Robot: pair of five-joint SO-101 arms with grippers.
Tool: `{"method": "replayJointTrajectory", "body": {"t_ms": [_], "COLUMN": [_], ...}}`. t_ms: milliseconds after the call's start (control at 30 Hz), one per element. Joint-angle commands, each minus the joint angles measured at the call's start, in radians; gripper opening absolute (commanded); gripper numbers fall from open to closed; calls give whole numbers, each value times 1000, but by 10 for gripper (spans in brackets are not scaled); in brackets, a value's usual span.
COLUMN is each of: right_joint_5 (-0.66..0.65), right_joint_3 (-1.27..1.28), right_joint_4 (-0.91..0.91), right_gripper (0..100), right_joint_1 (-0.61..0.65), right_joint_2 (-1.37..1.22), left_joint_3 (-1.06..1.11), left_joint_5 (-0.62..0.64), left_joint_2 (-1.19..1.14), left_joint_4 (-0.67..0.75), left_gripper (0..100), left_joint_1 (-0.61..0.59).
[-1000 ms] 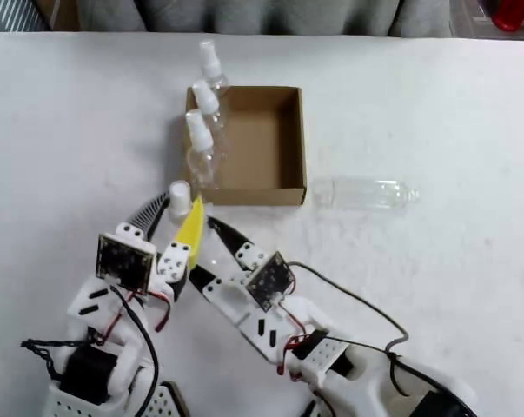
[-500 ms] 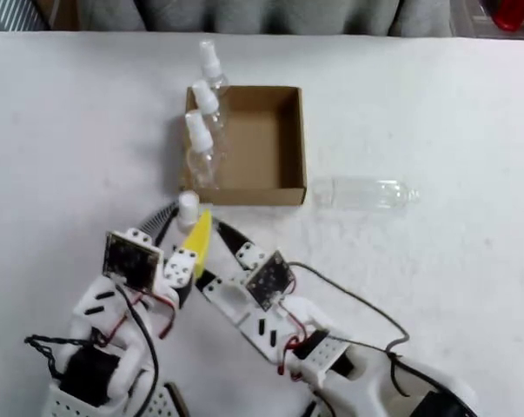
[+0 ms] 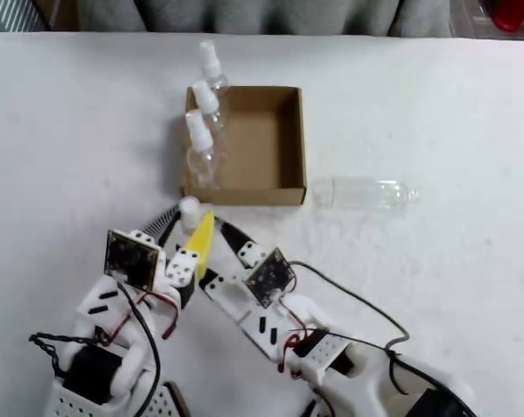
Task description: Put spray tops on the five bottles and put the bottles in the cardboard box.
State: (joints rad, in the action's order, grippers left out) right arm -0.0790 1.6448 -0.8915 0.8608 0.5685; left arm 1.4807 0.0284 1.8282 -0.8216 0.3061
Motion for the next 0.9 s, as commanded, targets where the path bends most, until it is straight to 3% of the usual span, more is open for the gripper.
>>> {"method": "replayJointTrajectory", "body": {"t_ms": [0, 167, 400, 867], "right_joint_5": [-11, -11, -11, -11], "right_joint_3": [8, 6, 6, -8], "right_joint_4": [-28, -24, -24, -22], "right_gripper": [15, 15, 15, 15], "right_joint_1": [-19, -19, -19, -62], "right_joint_2": [15, 15, 15, 15], "left_joint_3": [31, 29, -37, -295], "left_joint_5": [-32, 9, 48, 55], "left_joint_2": [-1, -1, -1, -1], "left_joint_4": [-6, -5, -18, -273], "left_gripper": [174, 321, 325, 324], "left_joint_1": [-67, -93, -102, -102]}}
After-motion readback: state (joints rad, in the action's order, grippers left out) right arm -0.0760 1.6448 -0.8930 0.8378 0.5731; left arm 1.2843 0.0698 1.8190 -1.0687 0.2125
